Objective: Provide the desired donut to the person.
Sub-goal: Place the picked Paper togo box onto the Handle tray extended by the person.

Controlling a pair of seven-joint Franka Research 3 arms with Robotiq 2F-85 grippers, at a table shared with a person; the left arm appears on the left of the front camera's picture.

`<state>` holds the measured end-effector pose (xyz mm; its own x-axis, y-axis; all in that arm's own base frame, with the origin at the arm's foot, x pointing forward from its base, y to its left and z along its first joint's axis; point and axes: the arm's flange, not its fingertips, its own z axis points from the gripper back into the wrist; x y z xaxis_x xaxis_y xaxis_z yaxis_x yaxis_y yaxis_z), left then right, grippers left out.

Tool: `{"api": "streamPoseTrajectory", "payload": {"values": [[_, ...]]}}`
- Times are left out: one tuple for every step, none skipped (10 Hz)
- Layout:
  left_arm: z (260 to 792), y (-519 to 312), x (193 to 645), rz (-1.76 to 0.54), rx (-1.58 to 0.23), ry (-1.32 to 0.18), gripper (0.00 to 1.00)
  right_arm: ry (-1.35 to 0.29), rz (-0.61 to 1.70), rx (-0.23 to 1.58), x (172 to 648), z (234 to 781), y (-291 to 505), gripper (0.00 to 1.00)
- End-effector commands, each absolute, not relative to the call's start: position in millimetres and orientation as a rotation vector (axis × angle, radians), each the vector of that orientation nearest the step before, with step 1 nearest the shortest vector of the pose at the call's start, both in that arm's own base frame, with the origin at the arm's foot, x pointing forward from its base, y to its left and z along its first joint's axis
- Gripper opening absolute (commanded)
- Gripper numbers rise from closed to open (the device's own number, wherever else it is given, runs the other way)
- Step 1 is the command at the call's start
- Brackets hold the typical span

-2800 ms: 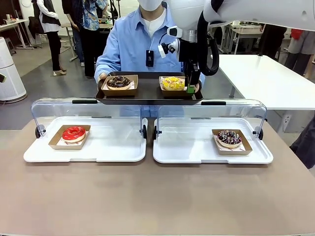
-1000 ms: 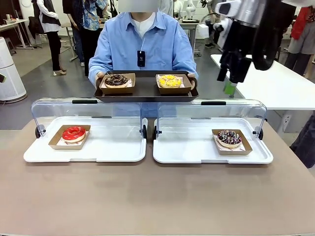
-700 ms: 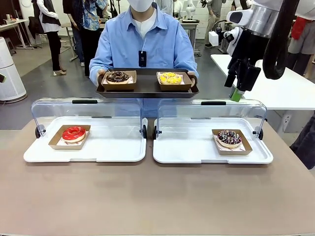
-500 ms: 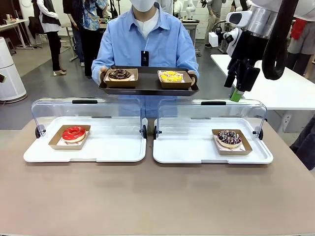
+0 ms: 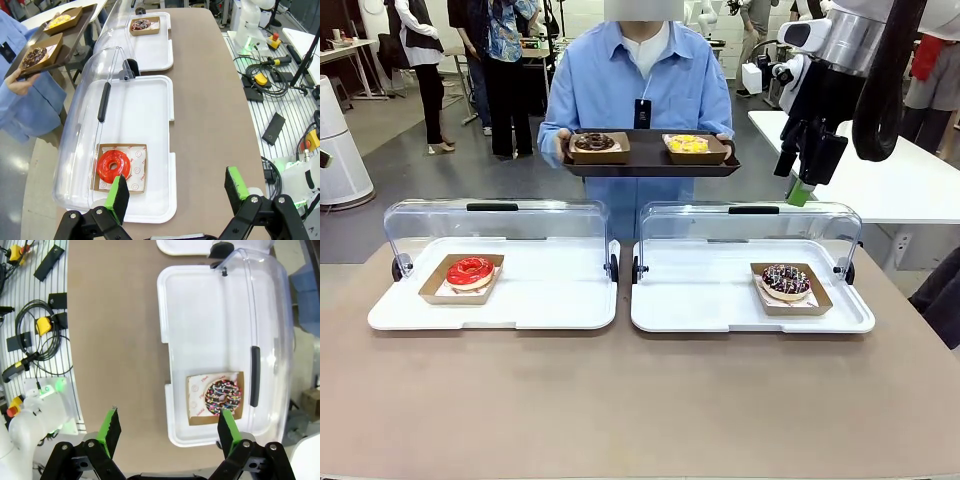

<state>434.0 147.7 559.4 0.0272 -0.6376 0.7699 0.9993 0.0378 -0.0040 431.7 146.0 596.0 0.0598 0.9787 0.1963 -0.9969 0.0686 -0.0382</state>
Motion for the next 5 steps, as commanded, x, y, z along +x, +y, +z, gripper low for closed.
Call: {"api": "streamPoseTrajectory", "payload": {"values": [[561.2, 147.3, 433.2, -1.415, -0.673, -0.705, 1.0, -0.18, 1.498, 0.123, 429.9, 596.7, 144.4, 1.0], [561.2, 147.3, 433.2, -1.415, -0.673, -0.705, 1.0, -0.18, 1.498, 0.123, 429.9, 596.7, 144.4, 1.0], [561.2, 147.3, 433.2, -1.415, -0.673, -0.705, 1.0, -0.18, 1.498, 0.123, 429.9, 596.7, 144.4, 1.0], [561.2, 147.3, 433.2, -1.415, -0.673, -0.705, 1.0, -0.18, 1.498, 0.123, 429.9, 596.7, 144.4, 1.0], [561.2, 147.3, 433.2, -1.415, -0.673, -0.705, 1.0, -0.18, 1.498, 0.123, 429.9, 596.7, 144.4, 1.0]]}}
